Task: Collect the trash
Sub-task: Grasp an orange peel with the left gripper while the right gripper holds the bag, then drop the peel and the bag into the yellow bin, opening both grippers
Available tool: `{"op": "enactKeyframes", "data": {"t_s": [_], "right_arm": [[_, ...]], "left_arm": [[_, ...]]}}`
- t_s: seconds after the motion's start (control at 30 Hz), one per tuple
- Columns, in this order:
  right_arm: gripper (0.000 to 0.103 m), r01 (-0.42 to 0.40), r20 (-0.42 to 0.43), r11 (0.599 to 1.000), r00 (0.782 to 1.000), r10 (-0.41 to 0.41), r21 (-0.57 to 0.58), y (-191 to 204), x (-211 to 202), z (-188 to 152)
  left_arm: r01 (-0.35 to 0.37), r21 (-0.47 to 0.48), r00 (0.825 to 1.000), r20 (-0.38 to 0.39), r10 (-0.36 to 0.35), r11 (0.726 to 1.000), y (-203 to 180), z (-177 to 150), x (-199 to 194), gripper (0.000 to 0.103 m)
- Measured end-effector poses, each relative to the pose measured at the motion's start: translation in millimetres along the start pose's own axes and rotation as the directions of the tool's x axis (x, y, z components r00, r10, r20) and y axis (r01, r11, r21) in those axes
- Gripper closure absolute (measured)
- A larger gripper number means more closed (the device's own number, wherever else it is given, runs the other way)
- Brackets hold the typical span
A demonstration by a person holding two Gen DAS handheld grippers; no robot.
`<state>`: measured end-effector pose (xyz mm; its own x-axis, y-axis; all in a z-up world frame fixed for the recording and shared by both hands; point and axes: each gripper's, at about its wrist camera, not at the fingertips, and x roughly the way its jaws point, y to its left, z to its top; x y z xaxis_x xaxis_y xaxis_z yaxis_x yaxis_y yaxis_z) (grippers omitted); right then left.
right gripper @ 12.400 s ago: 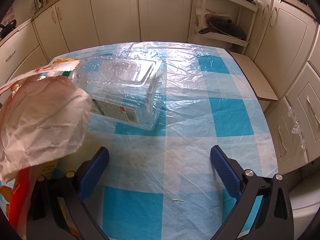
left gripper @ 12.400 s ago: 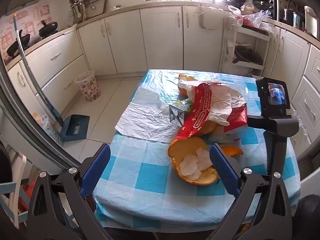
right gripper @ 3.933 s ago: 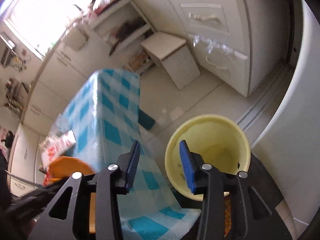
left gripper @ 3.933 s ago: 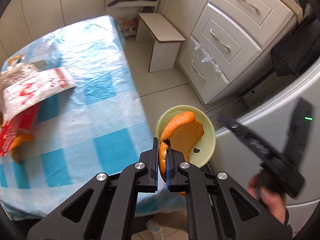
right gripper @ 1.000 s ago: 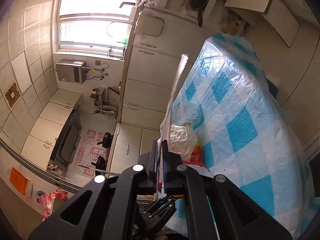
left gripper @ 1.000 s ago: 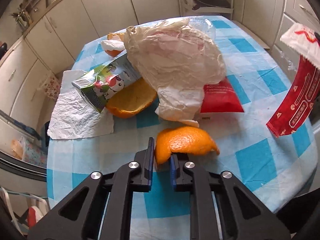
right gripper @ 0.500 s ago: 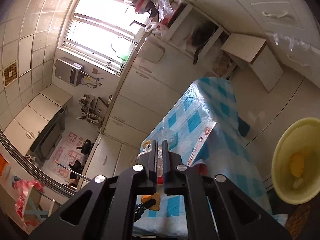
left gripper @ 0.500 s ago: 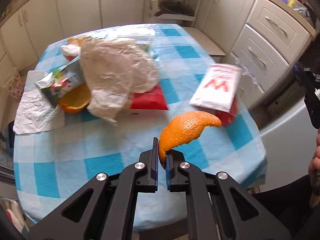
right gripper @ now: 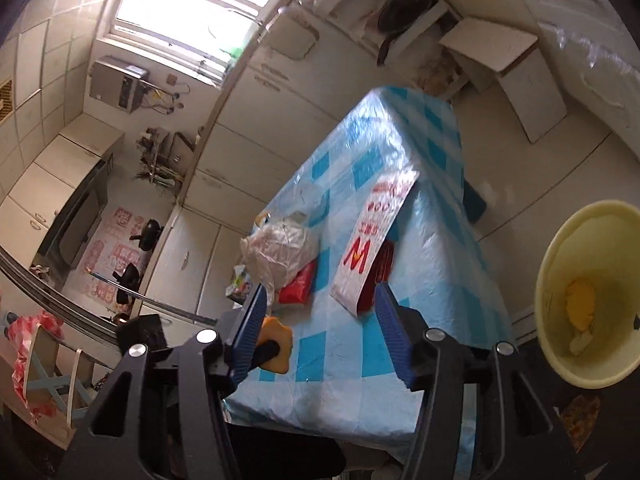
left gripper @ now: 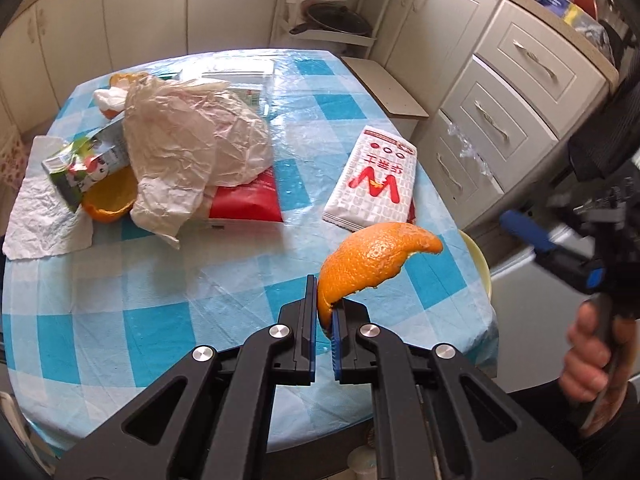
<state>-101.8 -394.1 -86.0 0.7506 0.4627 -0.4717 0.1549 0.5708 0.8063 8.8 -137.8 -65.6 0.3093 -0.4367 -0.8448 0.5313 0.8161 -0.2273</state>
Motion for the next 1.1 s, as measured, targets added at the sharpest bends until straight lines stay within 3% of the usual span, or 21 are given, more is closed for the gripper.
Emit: {"op": "enactKeyframes", "data": {"t_s": [0.07,0.2,0.3,0.37,0.4,0.43,0.47,0.57,0.77,0.93,1.0,1.1], "right_arm": [[0.052,-0.017,-0.042,0.998,0.999,0.02,0.068,-8,25,1],[0.061,0.039,-0.058,0.988,0.998,-0.031,0.147,-21,55,8],[0.062,0.083,-0.034,0.99,0.996,-0.079,0.116,-14,67,16],[0.069,0.071,-0.039,0.99,0.997,-0.067,0.125,-11,77,20],[0.077,0.082,-0.048,0.99,0.996,-0.077,0.119,-10,84,20],[0.091,0.101,-0.056,0.99,0.994,-0.096,0.103,-8,90,18],[0.098,0.117,-0.068,0.99,0.991,-0.111,0.081,-6,98,17],[0.102,0.135,-0.063,0.99,0.989,-0.133,0.029,1,105,14],[0.102,0.075,0.015,0.997,0.997,-0.074,-0.011,16,75,18],[0.102,0.066,0.094,0.997,0.994,-0.063,-0.031,15,22,19],[0.102,0.097,0.134,0.994,0.987,-0.09,-0.047,13,-6,17],[0.102,0.222,0.19,0.971,0.961,-0.203,-0.088,7,-48,14]], "left_arm": [[0.0,-0.014,1.0,0.005,0.0,1.0,6,0,-2,0.097],[0.001,-0.032,1.0,0.018,0.0,0.999,19,-1,-10,0.097],[0.008,-0.051,1.0,0.026,-0.007,0.999,29,0,-16,0.097],[0.011,-0.053,1.0,0.028,-0.009,0.999,32,0,-19,0.097],[0.01,-0.052,1.0,0.029,-0.008,0.999,33,-1,-20,0.097],[0.01,-0.051,1.0,0.03,-0.008,0.999,33,-1,-20,0.097],[0.01,-0.048,0.999,0.031,-0.009,0.999,33,-2,-21,0.097],[0.004,-0.047,0.999,0.037,-0.003,0.999,34,-3,-24,0.097],[0.002,-0.05,0.999,0.036,0.0,0.999,33,-4,-24,0.097],[0.019,-0.019,0.999,0.032,-0.018,1.0,16,-1,-20,0.097],[0.036,0.009,0.999,0.028,-0.036,0.999,2,1,-18,0.097],[0.079,0.044,0.997,0.012,-0.08,0.996,-27,6,-12,0.097]]}}
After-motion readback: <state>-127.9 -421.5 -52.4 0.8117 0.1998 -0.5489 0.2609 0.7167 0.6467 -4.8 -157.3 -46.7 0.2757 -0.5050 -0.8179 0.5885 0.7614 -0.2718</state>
